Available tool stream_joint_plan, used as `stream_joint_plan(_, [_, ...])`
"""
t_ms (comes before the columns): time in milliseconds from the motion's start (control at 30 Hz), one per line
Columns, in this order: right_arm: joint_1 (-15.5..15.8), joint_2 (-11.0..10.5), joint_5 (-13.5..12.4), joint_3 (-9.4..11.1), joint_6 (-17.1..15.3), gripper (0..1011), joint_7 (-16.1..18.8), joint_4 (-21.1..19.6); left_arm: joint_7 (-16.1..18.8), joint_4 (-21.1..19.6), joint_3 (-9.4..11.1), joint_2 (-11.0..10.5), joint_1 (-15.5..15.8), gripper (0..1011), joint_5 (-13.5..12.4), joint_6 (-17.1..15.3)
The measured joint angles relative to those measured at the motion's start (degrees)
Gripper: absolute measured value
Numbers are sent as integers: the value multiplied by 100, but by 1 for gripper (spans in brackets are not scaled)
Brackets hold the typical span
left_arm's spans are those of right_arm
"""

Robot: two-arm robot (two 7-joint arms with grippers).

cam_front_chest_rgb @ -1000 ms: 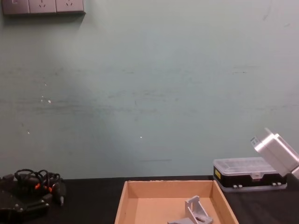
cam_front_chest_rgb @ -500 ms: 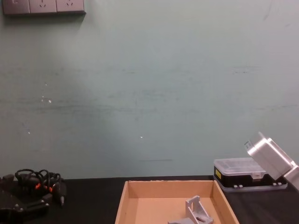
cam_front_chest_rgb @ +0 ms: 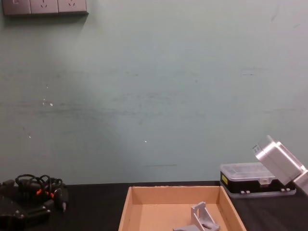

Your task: Use one hand to pick up the angle iron from the table and place it into the box.

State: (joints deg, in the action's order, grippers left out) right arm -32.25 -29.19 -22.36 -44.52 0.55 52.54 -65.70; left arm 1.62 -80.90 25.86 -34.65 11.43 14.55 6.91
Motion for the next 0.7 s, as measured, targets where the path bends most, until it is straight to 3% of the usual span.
stream_joint_plan(67, [1, -2, -2, -1, -1, 622, 1, -5, 0, 0, 0, 0, 0, 1011, 0, 0])
stream_joint_plan(267, [4, -4, -6, -1, -1, 476, 4, -9, 0, 0, 0, 0, 0, 1011, 0, 0])
stream_joint_plan(700, [30, -45, 15, 5, -25, 476, -20, -116, 0, 0, 0, 0, 0, 1011, 0, 0])
